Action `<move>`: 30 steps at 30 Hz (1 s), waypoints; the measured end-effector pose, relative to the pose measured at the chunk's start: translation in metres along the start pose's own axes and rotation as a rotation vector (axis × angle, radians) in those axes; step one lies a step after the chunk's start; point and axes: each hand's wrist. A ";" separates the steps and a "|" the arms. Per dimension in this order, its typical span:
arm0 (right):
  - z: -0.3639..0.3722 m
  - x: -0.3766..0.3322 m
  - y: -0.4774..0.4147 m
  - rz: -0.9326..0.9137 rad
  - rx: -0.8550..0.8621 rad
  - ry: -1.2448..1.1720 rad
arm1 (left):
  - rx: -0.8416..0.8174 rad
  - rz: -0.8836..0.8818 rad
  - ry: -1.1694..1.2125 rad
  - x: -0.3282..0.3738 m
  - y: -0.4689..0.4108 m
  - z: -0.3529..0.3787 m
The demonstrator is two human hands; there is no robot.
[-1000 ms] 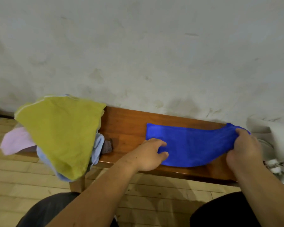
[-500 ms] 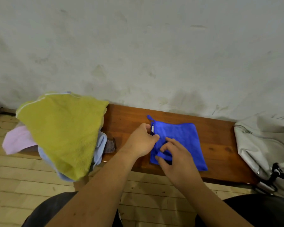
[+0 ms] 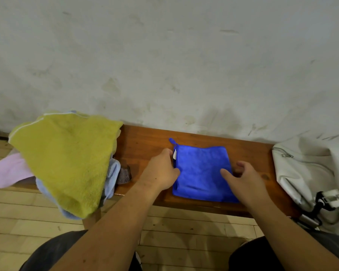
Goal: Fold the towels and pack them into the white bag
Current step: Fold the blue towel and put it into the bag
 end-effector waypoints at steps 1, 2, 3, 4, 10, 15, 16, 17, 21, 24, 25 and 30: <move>-0.001 -0.005 -0.002 0.039 -0.032 -0.021 | 0.002 0.000 -0.024 -0.001 0.000 0.000; -0.002 -0.009 -0.005 0.074 -0.066 -0.034 | 0.003 0.000 -0.041 -0.001 0.000 0.000; -0.002 -0.011 -0.007 0.093 -0.094 -0.047 | 0.000 -0.002 -0.054 -0.001 0.000 0.000; -0.002 -0.013 -0.010 0.107 -0.119 -0.073 | -0.005 -0.005 -0.063 -0.001 -0.001 0.000; -0.003 -0.025 -0.002 -0.019 -0.149 -0.133 | -0.010 0.033 -0.108 -0.005 -0.004 0.002; -0.016 -0.029 0.020 -0.084 -0.109 -0.411 | -0.025 0.043 -0.051 -0.002 0.002 0.000; -0.021 -0.028 0.026 -0.079 -0.099 -0.473 | -0.016 0.046 -0.020 0.000 0.005 0.001; -0.027 -0.028 0.031 -0.073 -0.094 -0.524 | -0.012 0.043 0.018 0.003 0.007 0.002; -0.056 -0.022 0.054 -0.036 -0.080 -0.714 | -0.102 0.003 0.216 0.019 0.022 0.017; -0.079 -0.013 0.070 -0.015 -0.075 -0.842 | -0.256 -0.081 0.465 0.038 0.039 0.043; -0.088 -0.010 0.075 -0.006 -0.075 -0.882 | -0.322 -0.112 0.562 0.047 0.046 0.052; -0.127 0.015 0.097 0.074 -0.055 -1.055 | -0.484 -0.200 0.874 0.085 0.084 0.093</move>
Point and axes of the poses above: each hand's wrist, its own y-axis away from the middle knuckle, its own z-axis out of the palm, x = y × z, and after that the axes turned 9 degrees about -z, right-handed
